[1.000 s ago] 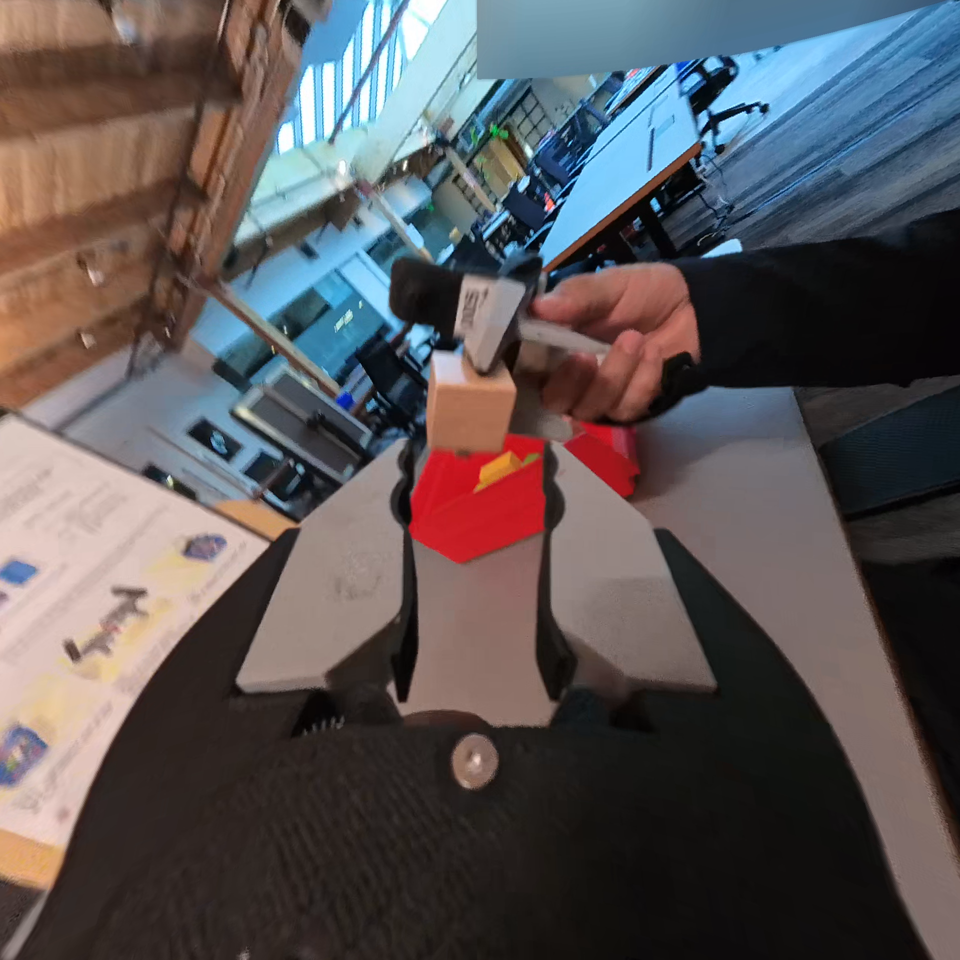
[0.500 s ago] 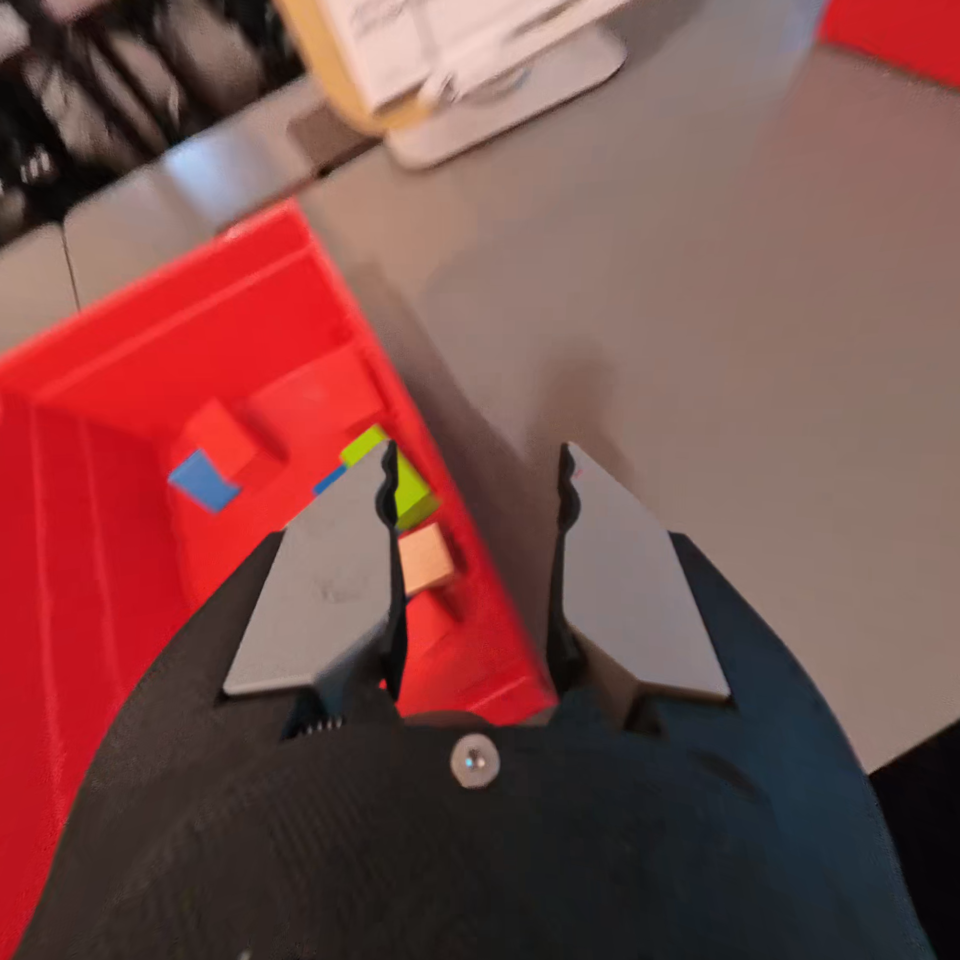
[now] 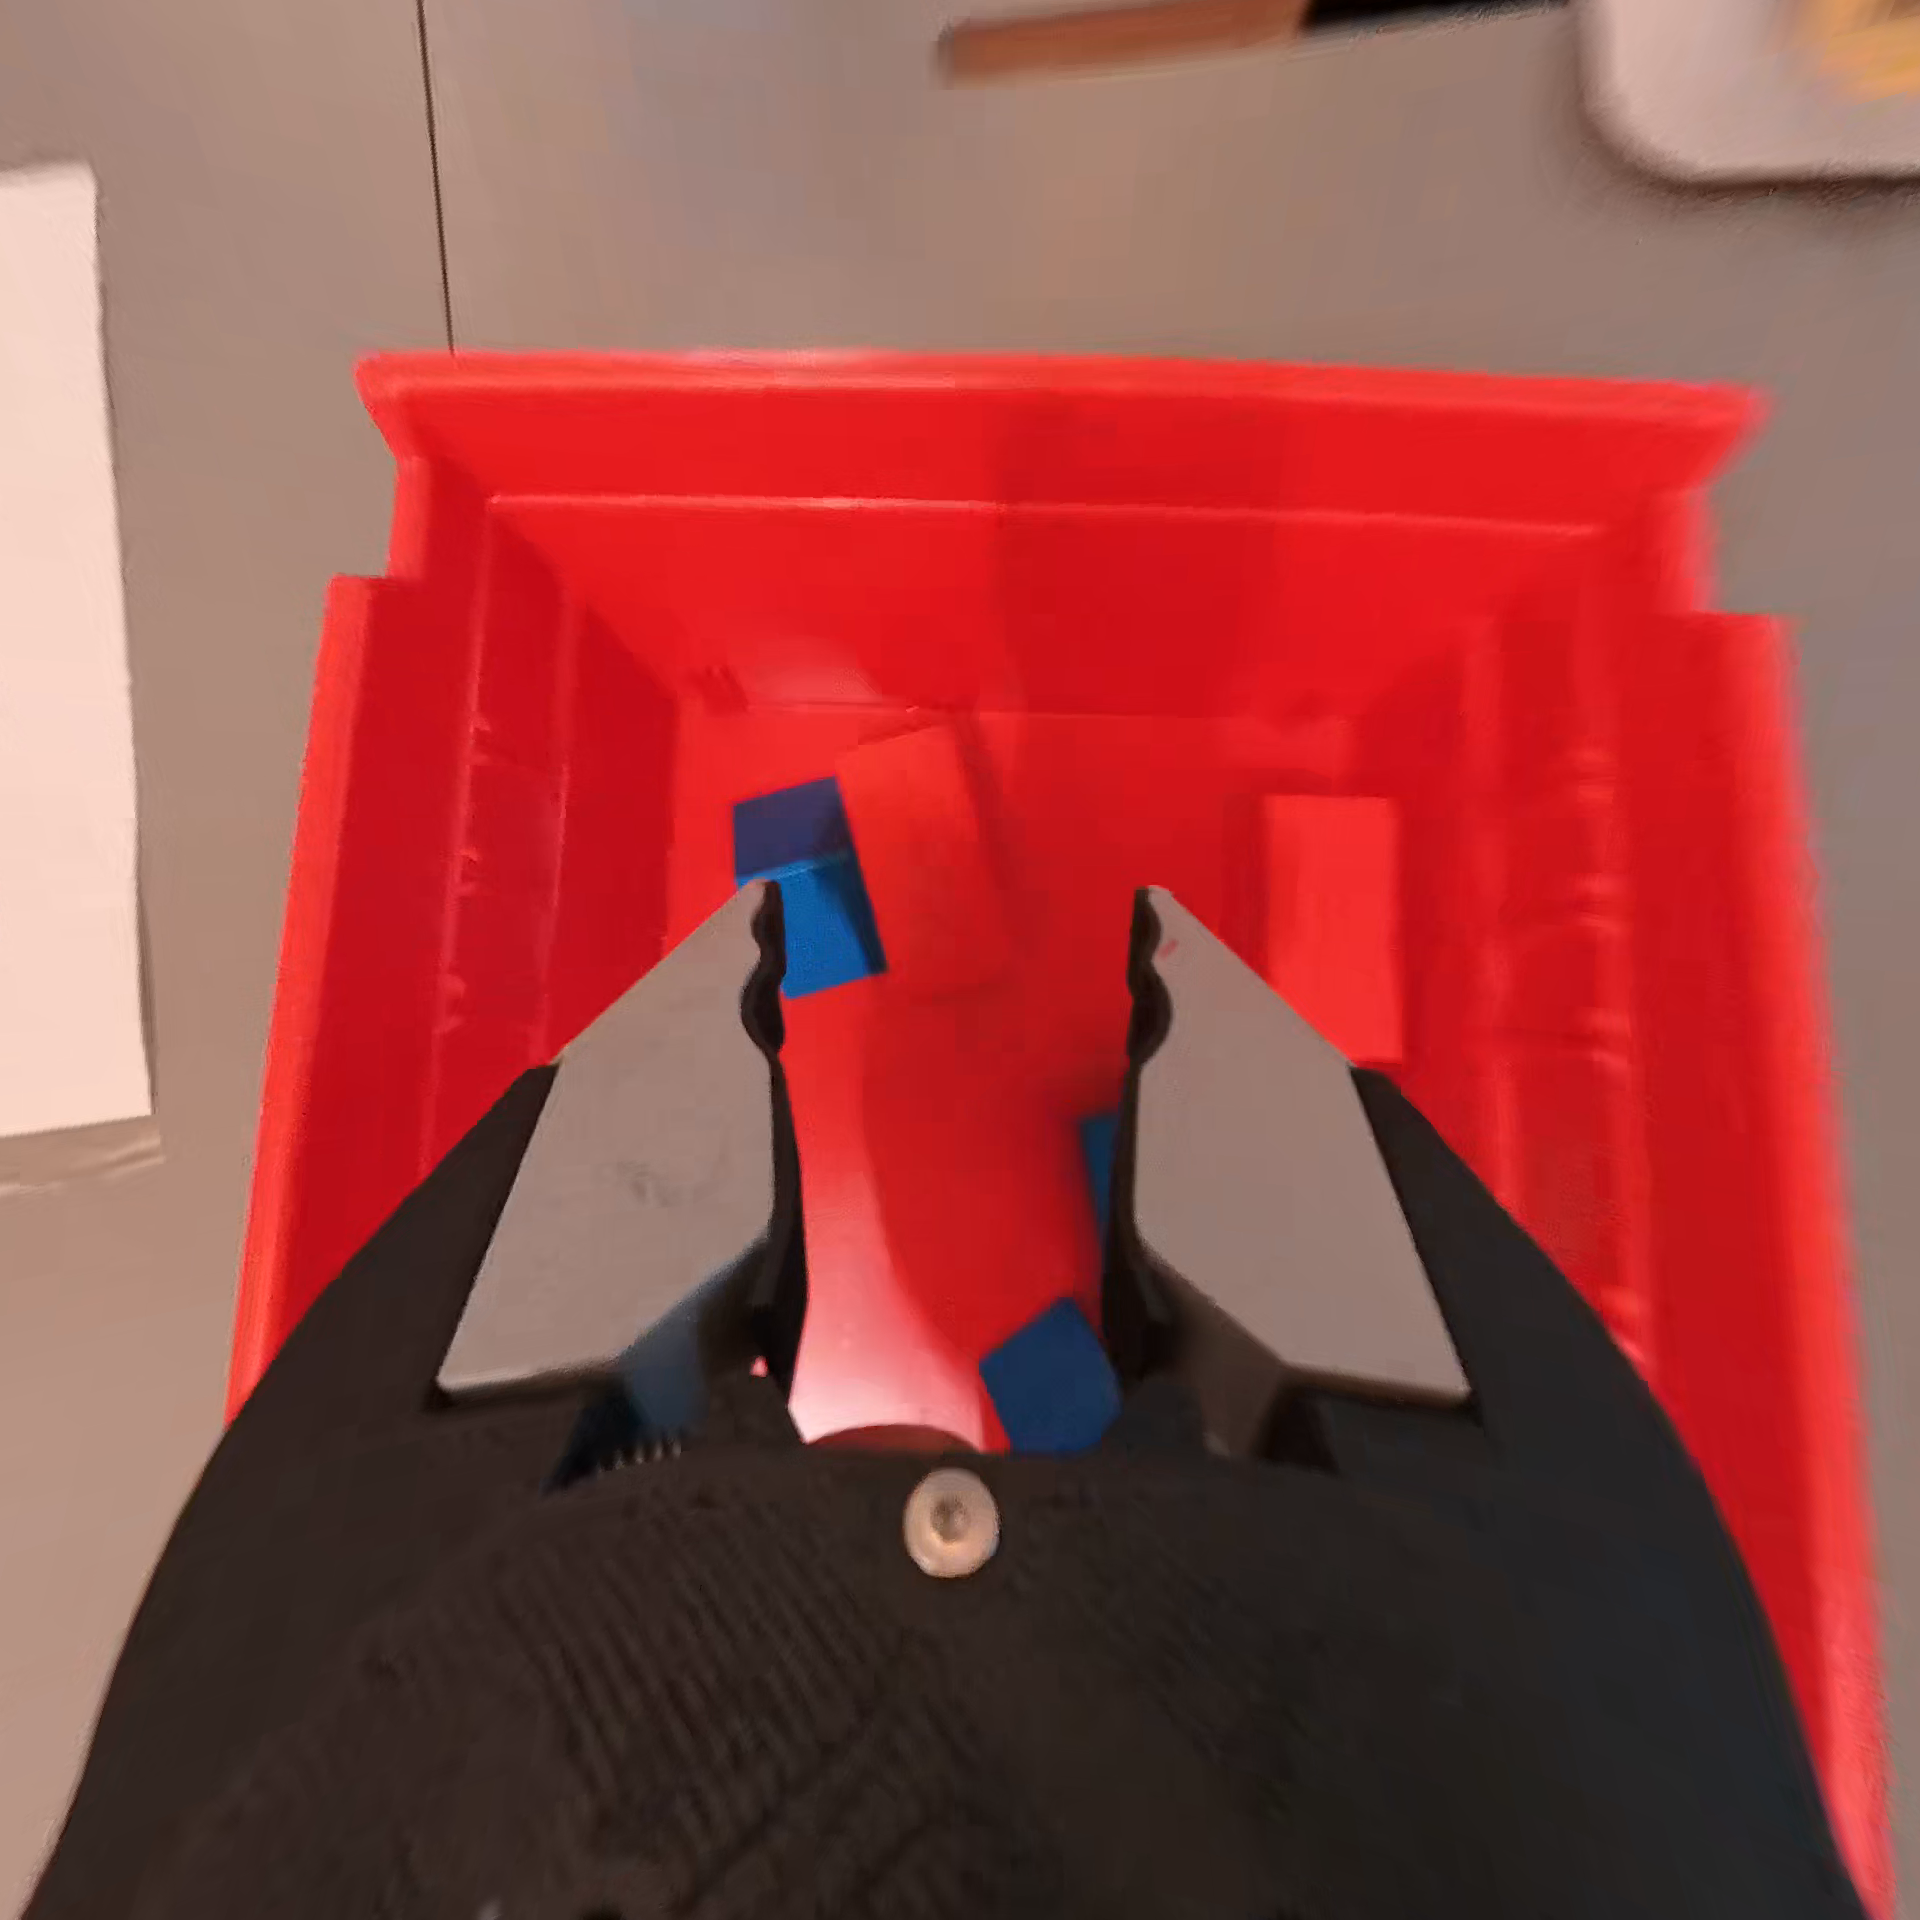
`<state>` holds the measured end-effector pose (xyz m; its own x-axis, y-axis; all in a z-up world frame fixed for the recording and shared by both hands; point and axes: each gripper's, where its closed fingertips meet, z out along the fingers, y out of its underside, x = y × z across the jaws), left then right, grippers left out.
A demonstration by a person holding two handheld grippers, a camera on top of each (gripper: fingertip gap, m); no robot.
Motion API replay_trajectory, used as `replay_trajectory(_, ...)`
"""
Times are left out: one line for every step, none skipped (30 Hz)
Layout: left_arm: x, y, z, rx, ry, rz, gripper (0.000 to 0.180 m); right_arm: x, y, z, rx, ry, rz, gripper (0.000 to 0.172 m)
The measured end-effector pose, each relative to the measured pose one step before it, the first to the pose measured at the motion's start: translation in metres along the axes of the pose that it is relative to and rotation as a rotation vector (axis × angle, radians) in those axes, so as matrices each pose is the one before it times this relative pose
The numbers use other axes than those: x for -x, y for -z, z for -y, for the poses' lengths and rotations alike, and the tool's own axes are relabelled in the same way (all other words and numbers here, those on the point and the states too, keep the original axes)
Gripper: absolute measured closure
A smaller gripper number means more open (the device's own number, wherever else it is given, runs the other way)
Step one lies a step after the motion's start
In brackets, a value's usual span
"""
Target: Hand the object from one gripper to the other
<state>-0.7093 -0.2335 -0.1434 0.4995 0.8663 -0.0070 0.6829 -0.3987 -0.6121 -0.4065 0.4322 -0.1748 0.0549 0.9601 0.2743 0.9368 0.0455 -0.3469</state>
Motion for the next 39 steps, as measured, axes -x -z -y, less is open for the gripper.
replay_trajectory(0.00651,-0.01468,-0.00576,0.0539,0.0142,0.0156,0.117,-0.00004,0.00761,0.00311,-0.0246,-0.0017,-0.0067,0.118)
replay_trajectory(0.00507,-0.01289,-0.00491,0.0462,0.0134,0.0114,0.118,0.00065,0.00817,0.0033,-0.0277,-0.0002,-0.0029,0.118)
replay_trajectory(0.00421,-0.00866,-0.00097,0.0173,0.0084,0.0172,0.12,0.00096,0.00864,0.00298,-0.027,0.0012,-0.0014,0.118)
replay_trajectory(-0.00231,-0.00431,0.00009,0.0056,-0.0051,-0.0148,0.134,0.00082,0.00902,0.00286,-0.0263,0.0032,-0.0023,0.118)
replay_trajectory(-0.00794,-0.0034,-0.00213,0.0155,-0.0013,-0.0461,0.148,0.00066,0.00937,0.00299,-0.0283,0.0033,-0.0033,0.118)
replay_trajectory(-0.00371,-0.00284,-0.00322,0.0168,-0.0034,-0.0143,0.15,0.00054,0.00978,0.00383,-0.0325,0.0005,-0.0031,0.118)
replay_trajectory(-0.00293,-0.00212,-0.00293,0.0099,-0.0152,-0.0048,0.15,0.00076,0.00989,0.0044,-0.035,-0.0027,-0.001,0.118)
replay_trajectory(-0.00237,-0.00149,-0.00259,0.0044,-0.0182,0.0019,0.15,0.00206,0.00997,0.0052,-0.037,-0.0033,0.0055,0.118)
replay_trajectory(-0.00188,-0.0014,-0.00376,0.0114,-0.0161,0.0061,0.15,0.00365,0.00973,0.00588,-0.0399,-0.0033,0.0124,0.119)
replay_trajectory(-0.00232,-0.00167,-0.00577,0.021,-0.0123,0.0052,0.149,0.00593,0.00928,0.00609,-0.0392,-0.0019,0.0196,0.119)
replay_trajectory(-0.00188,0.00086,-0.00033,-0.0143,-0.0168,0.0093,0.15,0.00789,0.0084,0.00622,-0.0379,0.0023,0.0242,0.119)
replay_trajectory(-0.00229,0.00111,-0.00233,0.0055,-0.0092,-0.0045,0.15,0.00903,0.00744,0.00623,-0.0369,0.0069,0.0238,0.119)
replay_trajectory(-0.00019,0.00147,-0.00195,0.0065,-0.0123,0.0033,0.15,0.00997,0.00641,0.00576,-0.0324,0.0101,0.0229,0.119)
replay_trajectory(0.00304,0.00341,0.00082,-0.0137,-0.0174,0.025,0.15,0.0111,0.00545,0.0051,-0.027,0.0129,0.026,0.12)
replay_trajectory(0.00256,0.00804,0.00636,-0.049,-0.0172,0.0252,0.15,0.01279,0.005,0.00549,-0.0291,0.0139,0.0333,0.12)
replay_trajectory(-0.00101,0.01352,0.01161,-0.0767,-0.0129,0.0107,0.15,0.01551,0.00451,0.00692,-0.0382,0.0083,0.0483,0.12)
replay_trajectory(-0.00477,0.01823,0.01666,-0.0943,-0.0206,0.004,0.15,0.01985,0.00374,0.00876,-0.0489,0.0002,0.0721,0.121)
replay_trajectory(-0.01106,0.02145,0.02191,-0.1118,-0.0447,-0.0053,0.15,0.0248,0.00202,0.01023,-0.0551,-0.0018,0.0985,0.12)
replay_trajectory(-0.01824,0.02236,0.02518,-0.1134,-0.0641,-0.0184,0.15,0.02863,-0.00036,0.01081,-0.055,0.0004,0.1187,0.118)
replay_trajectory(-0.02579,0.02104,0.02735,-0.1104,-0.0767,-0.0366,0.15,0.02895,-0.00311,0.01008,-0.0464,-0.0006,0.1201,0.116)
replay_trajectory(-0.03142,0.01785,0.02884,-0.1069,-0.0802,-0.0469,0.15,0.02583,-0.00595,0.0096,-0.0403,-0.0051,0.1042,0.114)
replay_trajectory(-0.03154,0.01312,0.0282,-0.092,-0.0701,-0.0313,0.15,0.02209,-0.00807,0.00981,-0.0421,-0.0114,0.0843,0.11)
replay_trajectory(-0.02819,0.0082,0.02432,-0.0598,-0.0515,-0.0054,0.15,0.01985,-0.00975,0.0104,-0.0494,-0.0166,0.0745,0.108)
replay_trajectory(-0.0278,0.00502,0.02146,-0.0449,-0.0495,-0.0015,0.15,0.01798,-0.01111,0.00983,-0.0537,-0.0223,0.0699,0.108)
replay_trajectory(-0.02689,0.00365,0.02115,-0.0543,-0.0537,0.0013,0.15,0.01448,-0.01164,0.00774,-0.0489,-0.0317,0.0596,0.105)
replay_trajectory(-0.02399,0.00206,0.01956,-0.0563,-0.0418,0.0076,0.15,0.00918,-0.01151,0.0058,-0.044,-0.0436,0.0409,0.1)
replay_trajectory(-0.02102,0.00024,0.01565,-0.0391,-0.0287,0.0095,0.15,0.00596,-0.01019,0.00477,-0.0436,-0.0435,0.0336,0.096)
replay_trajectory(-0.01757,-0.00078,0.01251,-0.0295,-0.016,0.0154,0.15,0.00333,-0.00833,0.00407,-0.0429,-0.036,0.0267,0.095)
replay_trajectory(-0.01663,-0.00121,0.01097,-0.0322,-0.0038,0.0057,0.15,-0.00064,-0.006,0.00313,-0.0376,-0.0337,0.01,0.094)
replay_trajectory(-0.01604,-0.00186,0.00843,-0.0277,0.0041,-0.0062,0.15,-0.00128,-0.00394,0.00271,-0.0343,-0.0342,0.0117,0.093)
replay_trajectory(-0.01332,-0.00281,0.0048,-0.0156,0.004,-0.0015,0.15,0.0013,-0.00195,0.00225,-0.0295,-0.035,0.0322,0.094)
replay_trajectory(-0.01094,-0.00361,0.00213,-0.0075,-0.0024,0.0026,0.15,0.00315,-0.00039,0.00062,-0.0185,-0.0328,0.047,0.099)
replay_trajectory(-0.00788,-0.0037,0.00074,-0.0054,-0.0013,0.0079,0.15,0.00181,0.00051,-0.00019,-0.0124,-0.0316,0.0392,0.108)
replay_trajectory(-0.00484,-0.00292,0.00103,-0.0124,0.0081,0.0119,0.15,-0.0037,0.0014,-0.00176,-0.0037,-0.0211,0.0039,0.121)
replay_trajectory(-0.00325,-0.00198,0.00206,-0.0192,0.017,0.005,0.15,-0.00707,0.00199,-0.00344,0.0084,-0.0043,-0.017,0.14)
replay_trajectory(-0.00266,-0.00219,0.00053,-0.0062,0.0228,-0.0008,0.15,-0.00439,0.00205,-0.00283,0.0048,-0.0122,0.0037,0.14)
replay_trajectory(-0.00295,-0.00327,-0.00171,0.0097,0.0246,-0.0062,0.15,-0.00209,0.00246,-0.00078,-0.0051,-0.0376,0.0208,0.14)
replay_trajectory(-0.00318,-0.0028,-0.00036,-0.0018,0.0141,-0.0061,0.15,-0.00132,0.00246,0.00041,-0.0079,-0.0391,0.0274,0.141)
replay_trajectory(-0.00451,-0.00202,0.00104,-0.0121,-0.0021,-0.0107,0.15,-0.00052,0.00196,0.00073,-0.0065,-0.0288,0.0289,0.14)
